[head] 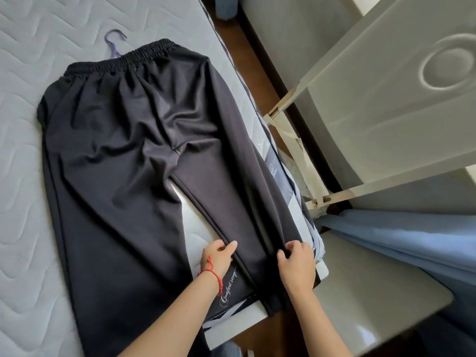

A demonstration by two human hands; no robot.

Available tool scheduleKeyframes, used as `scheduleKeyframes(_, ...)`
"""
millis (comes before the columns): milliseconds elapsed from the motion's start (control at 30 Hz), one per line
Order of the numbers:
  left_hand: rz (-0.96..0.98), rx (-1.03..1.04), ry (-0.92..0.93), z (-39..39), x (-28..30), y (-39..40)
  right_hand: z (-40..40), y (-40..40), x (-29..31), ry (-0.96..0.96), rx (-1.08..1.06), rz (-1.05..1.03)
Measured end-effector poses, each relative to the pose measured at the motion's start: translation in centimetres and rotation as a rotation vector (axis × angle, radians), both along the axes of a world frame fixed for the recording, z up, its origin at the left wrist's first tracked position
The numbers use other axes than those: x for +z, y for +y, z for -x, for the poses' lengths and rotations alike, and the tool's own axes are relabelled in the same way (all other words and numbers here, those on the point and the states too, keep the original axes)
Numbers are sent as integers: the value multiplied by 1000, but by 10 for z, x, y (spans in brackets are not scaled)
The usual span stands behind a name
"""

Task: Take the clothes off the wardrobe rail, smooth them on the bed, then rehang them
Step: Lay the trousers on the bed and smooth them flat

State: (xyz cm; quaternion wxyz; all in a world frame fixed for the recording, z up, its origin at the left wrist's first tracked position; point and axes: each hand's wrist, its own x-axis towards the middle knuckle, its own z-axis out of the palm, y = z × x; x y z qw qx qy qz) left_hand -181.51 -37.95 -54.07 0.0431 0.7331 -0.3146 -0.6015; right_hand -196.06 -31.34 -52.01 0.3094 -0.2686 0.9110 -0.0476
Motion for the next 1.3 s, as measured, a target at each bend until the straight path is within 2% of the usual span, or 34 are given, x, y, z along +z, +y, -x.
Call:
scheduleKeyframes(67,-4,110,36,0,-6,3,8,0,1,-75,-68,77)
scheduleKeyframes(133,-18,224,98,1,-7,5,19,0,7,-158,-233,147)
scheduleKeyframes(200,-40,381,186,-1,-5,7,38,-1,12,-161,-409,211)
scheduleKeyframes(267,-39,465,162,-9,-7,11,59,-2,16,-136,-512,276)
scheduleKeyframes(367,-2,490,54,-22,-11,15,76,-7,19,-171,-477,274)
scheduleKeyframes(467,-54,539,154,-17,-4,17,76,-8,17,-261,-386,199)
scheduleKeyframes(600,-170,458,294,-3,9,22,68,-1,12,-336,-320,103)
scheduleKeyframes(733,-285,295,275,0,10,36,74,19,4,-411,-251,0)
scheduleKeyframes(833,-297,240,222,-6,6,46,85,29,9,-446,-255,0)
scheduleKeyframes(933,-286,160,220,-15,6,51,94,30,15,-316,-246,-15)
scheduleKeyframes(1000,-239,7,183,-21,6,50,91,29,15,-225,-175,-83)
scheduleKeyframes(1067,-189,-77,119,-25,5,43,86,26,14,-222,-156,-72)
scheduleKeyframes(1300,35,164,21,-45,-9,-35,67,-11,16,-153,-149,81)
